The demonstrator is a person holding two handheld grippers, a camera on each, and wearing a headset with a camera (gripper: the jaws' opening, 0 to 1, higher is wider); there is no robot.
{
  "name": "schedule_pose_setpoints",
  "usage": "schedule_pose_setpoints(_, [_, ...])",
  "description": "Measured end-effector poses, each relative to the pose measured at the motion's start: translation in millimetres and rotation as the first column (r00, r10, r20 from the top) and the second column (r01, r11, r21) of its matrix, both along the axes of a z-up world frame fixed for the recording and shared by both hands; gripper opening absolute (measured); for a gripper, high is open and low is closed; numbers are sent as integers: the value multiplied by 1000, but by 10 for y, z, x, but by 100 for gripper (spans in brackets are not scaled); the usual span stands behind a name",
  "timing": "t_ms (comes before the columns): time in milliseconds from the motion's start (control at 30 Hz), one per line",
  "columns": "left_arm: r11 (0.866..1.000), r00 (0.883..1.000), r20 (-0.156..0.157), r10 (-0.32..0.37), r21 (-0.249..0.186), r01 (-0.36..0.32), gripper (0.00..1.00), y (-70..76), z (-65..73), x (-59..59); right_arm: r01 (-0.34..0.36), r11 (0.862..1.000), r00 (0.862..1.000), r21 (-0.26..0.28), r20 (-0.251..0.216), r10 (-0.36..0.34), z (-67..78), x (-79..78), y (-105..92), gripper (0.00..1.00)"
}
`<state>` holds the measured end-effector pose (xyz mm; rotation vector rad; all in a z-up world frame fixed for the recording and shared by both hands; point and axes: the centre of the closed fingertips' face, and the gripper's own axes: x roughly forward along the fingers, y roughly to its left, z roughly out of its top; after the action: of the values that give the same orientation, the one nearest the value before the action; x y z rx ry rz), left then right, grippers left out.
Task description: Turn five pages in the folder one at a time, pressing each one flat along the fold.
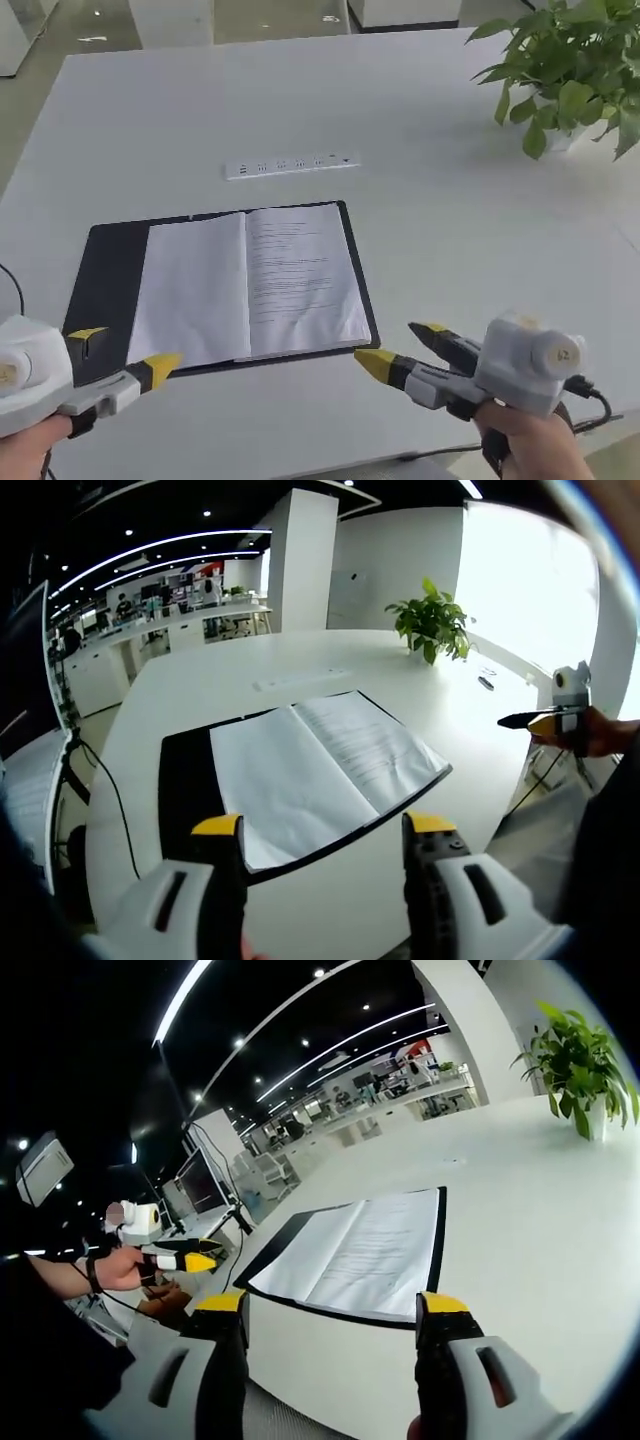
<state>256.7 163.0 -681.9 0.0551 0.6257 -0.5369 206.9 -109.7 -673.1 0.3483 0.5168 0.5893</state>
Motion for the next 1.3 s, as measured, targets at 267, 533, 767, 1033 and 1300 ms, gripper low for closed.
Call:
schedule_pose_setpoints(267, [995,995,7,-100,17,100,63,-424,34,105,-25,1000,1000,-13,-12,25,-36,-65,-60,68])
schedule_pose_setpoints(533, [979,979,-6,-202,24,202,62,-856,-35,227,-31,999,999,-21,-22,31,-70,-108,-75,68])
schedule_pose_setpoints(767, [961,961,-14,-275,23,275,62,-1176,-68,291,-14,1000,1000,-18,-27,13,-57,-116,-61,68])
schedule_pose_setpoints(1033, [941,941,-26,-337,12,337,62,-1579,-184,350,-14,1000,999,-18,-43,13,-117,-154,-109,68])
schedule_pose_setpoints(1300, [904,904,-59,-423,37,426,61,-1921,-416,311,-11,1000,998,-5,-56,11,-145,-177,-172,68])
